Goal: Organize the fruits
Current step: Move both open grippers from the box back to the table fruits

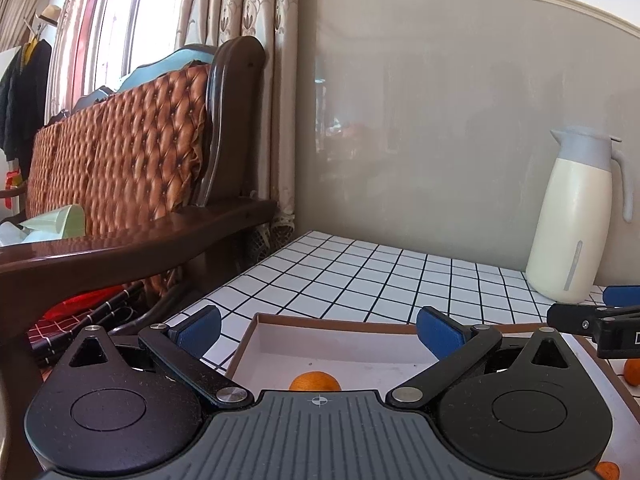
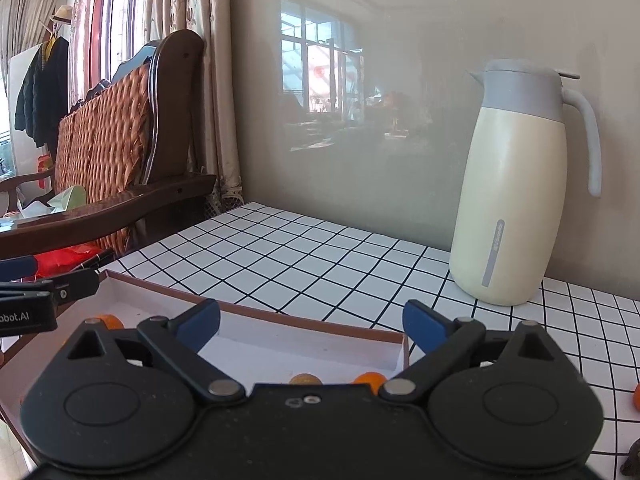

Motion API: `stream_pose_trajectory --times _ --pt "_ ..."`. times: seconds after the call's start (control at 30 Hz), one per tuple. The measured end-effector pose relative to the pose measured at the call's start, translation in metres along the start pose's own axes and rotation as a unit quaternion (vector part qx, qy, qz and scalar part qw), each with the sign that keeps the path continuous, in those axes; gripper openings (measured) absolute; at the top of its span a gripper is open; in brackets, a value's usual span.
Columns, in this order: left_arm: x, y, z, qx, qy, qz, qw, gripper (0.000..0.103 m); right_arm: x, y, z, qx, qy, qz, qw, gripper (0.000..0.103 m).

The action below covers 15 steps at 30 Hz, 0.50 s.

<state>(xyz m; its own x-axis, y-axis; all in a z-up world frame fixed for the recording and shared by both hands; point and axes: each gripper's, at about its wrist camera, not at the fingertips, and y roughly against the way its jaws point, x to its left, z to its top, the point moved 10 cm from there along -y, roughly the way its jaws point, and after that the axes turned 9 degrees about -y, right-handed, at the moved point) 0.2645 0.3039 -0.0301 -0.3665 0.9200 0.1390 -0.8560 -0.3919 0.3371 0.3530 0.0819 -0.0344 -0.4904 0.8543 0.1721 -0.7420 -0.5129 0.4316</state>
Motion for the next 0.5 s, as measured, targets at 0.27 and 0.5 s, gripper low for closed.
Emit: stream_pose_trajectory --times 0.27,0.5 --pt "-0.015 0.046 0.007 -0.023 0.008 -0.013 0.9996 0.103 0.003 0.045 0.002 -0.023 0.01 -0.004 1.0 0.095" --pt "-0.045 0.097 -0.007 -0.038 0.004 -0.031 0.9988 0.103 -0.006 0.102 -0.007 -0.048 0.016 -0.019 0.999 0.097"
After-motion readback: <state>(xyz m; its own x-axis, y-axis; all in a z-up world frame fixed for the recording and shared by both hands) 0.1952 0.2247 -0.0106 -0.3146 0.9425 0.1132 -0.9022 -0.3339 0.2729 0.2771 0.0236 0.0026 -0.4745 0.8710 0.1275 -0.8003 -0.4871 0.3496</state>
